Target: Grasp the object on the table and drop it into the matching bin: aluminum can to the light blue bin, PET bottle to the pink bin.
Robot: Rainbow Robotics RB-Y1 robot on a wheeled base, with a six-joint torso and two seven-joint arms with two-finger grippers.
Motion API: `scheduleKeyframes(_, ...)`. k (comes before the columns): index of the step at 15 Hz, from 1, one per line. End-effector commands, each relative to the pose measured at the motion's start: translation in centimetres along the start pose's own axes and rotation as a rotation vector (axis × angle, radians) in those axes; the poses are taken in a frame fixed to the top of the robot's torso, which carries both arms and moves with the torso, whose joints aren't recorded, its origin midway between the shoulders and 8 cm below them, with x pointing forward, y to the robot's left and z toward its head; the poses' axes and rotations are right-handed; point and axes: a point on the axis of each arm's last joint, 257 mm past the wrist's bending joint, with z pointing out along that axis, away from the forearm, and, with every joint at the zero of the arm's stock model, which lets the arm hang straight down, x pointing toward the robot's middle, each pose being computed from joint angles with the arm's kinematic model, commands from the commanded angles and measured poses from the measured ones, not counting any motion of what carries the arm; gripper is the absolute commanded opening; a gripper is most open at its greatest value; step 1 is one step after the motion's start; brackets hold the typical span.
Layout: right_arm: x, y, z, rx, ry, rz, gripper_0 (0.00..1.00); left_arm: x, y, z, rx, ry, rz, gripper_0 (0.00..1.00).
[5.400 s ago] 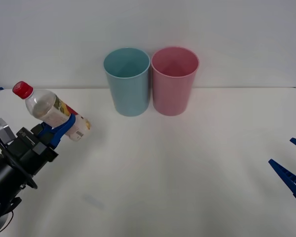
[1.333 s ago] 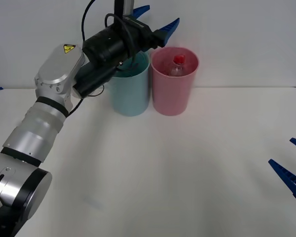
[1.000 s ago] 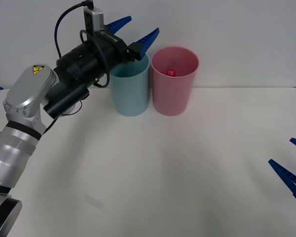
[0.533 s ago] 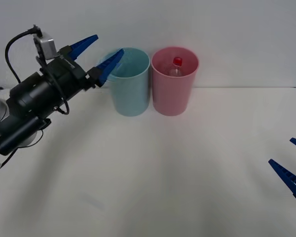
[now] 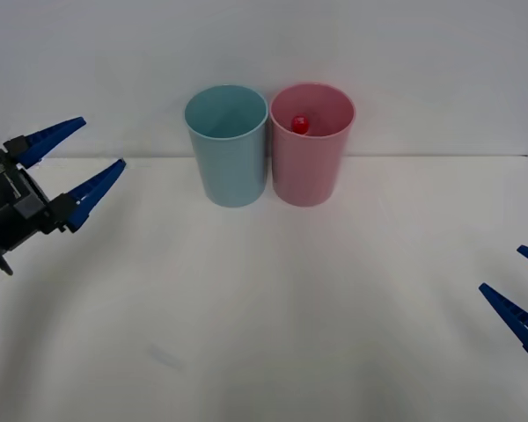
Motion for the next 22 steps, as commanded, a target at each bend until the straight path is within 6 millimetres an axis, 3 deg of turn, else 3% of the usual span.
scheduleKeyframes(1, 0.0, 0.0, 0.0, 0.000, 0.000, 0.000, 1.00, 0.6, 0.4, -4.6, -0.020, 0.051, 0.040, 1.00)
scheduleKeyframes(5, 0.0, 0.0, 0.0, 0.000, 0.000, 0.000, 1.00, 1.9, -0.1, -10.0, -0.019, 0.151, 0.090, 1.00)
scheduleKeyframes(11, 0.0, 0.0, 0.0, 0.000, 0.000, 0.000, 1.00, 3.4, -1.1, -16.1, -0.034, 0.263, 0.143, 1.00)
scheduleKeyframes(22, 0.0, 0.0, 0.0, 0.000, 0.000, 0.000, 1.00, 4.7, -3.9, -21.3, -0.069, 0.305, 0.042, 1.00)
